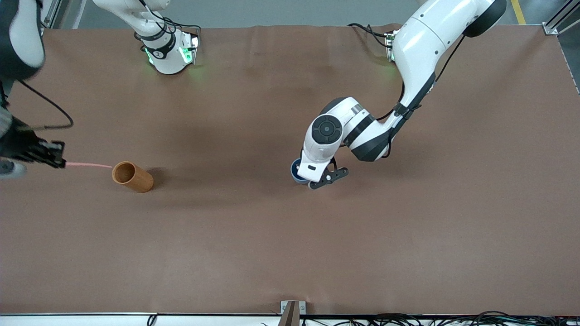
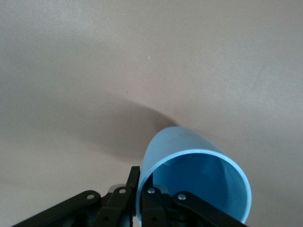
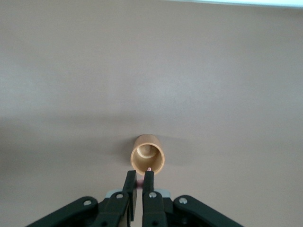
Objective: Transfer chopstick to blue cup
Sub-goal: 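Lift the chopstick with the right gripper while the left gripper places the cup, then open the left gripper off the cup while the right gripper carries the chopstick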
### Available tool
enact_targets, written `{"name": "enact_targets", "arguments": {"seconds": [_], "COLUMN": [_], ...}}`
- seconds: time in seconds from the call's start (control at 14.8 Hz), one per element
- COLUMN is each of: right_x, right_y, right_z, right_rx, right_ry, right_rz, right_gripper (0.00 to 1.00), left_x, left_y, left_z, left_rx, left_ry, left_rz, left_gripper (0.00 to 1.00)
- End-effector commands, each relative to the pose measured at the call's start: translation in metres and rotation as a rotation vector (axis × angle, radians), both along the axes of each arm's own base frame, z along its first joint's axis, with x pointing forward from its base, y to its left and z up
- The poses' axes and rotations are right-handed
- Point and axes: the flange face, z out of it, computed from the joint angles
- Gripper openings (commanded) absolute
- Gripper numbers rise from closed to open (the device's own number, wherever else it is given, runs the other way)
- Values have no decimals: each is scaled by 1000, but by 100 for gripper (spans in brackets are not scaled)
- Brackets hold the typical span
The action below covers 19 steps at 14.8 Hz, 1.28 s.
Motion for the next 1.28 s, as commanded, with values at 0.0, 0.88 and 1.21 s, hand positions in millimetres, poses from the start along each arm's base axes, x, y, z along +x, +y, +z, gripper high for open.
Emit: {"name": "enact_targets", "arguments": {"seconds": [0.0, 0.88, 1.21], "right_x": [-46, -68, -47], "right_y": [3, 13, 112], "right_z": [33, 55, 51], "right_rx": [-5, 17, 128], "right_ry": [-53, -165, -175], "right_rz": [-14, -1, -90], "right_gripper": [3, 2, 1], "left_x": [6, 56, 65], "left_y": [-7, 108, 214], "left_z": [0, 187, 284], "left_rx": [-12, 73, 69], "left_ry": [-30, -197, -224], "left_rz": [18, -106, -282], "left_gripper": [4, 100, 100]}}
